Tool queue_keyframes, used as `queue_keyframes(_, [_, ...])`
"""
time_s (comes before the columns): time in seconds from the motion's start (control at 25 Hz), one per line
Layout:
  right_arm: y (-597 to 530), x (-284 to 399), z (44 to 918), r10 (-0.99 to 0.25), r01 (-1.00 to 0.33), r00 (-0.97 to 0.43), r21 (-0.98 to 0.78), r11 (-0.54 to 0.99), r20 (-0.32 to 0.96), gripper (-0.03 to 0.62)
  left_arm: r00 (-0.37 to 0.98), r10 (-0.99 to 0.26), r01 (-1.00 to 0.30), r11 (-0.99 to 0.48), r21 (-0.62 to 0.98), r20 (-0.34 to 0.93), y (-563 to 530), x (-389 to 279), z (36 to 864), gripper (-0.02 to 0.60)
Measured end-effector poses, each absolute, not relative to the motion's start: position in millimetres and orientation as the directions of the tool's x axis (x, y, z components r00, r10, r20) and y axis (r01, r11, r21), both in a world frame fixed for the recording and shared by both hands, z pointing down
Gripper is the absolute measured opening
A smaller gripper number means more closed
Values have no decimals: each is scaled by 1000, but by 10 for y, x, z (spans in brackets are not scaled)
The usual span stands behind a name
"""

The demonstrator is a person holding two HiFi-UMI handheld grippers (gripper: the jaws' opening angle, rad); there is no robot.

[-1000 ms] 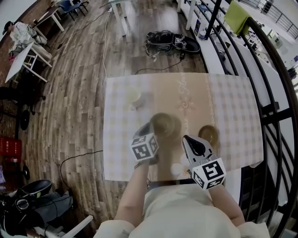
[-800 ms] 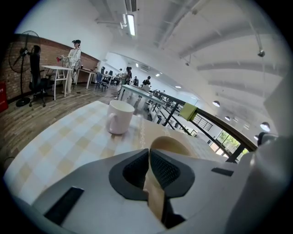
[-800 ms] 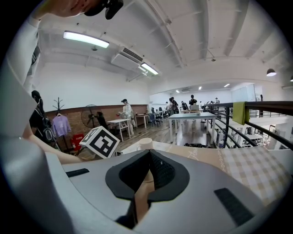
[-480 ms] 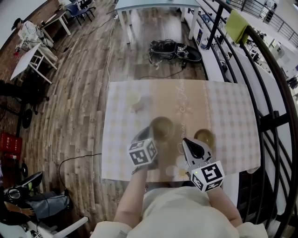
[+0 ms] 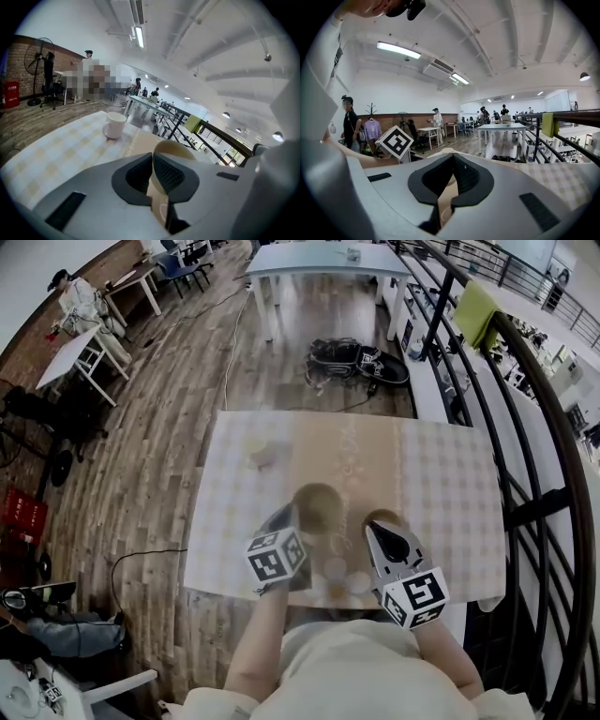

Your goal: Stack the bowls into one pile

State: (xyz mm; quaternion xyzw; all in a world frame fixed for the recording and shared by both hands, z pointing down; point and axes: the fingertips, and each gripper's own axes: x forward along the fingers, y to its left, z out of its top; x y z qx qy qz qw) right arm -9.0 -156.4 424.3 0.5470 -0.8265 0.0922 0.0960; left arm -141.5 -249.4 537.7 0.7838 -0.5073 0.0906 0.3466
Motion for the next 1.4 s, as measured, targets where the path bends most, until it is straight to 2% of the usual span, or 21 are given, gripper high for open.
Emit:
queue_keyframes(0.68, [-1205, 628, 4147, -865, -894, -446, -58, 445, 229, 0, 445, -754, -869, -232, 437, 483, -1975, -704, 5190, 15])
queue_keyframes(1.4, [-1020, 1293, 4379, -860, -897, -440, -96, 430, 259, 0, 437, -713, -885, -233, 403, 548, -1766, -13, 5546, 15])
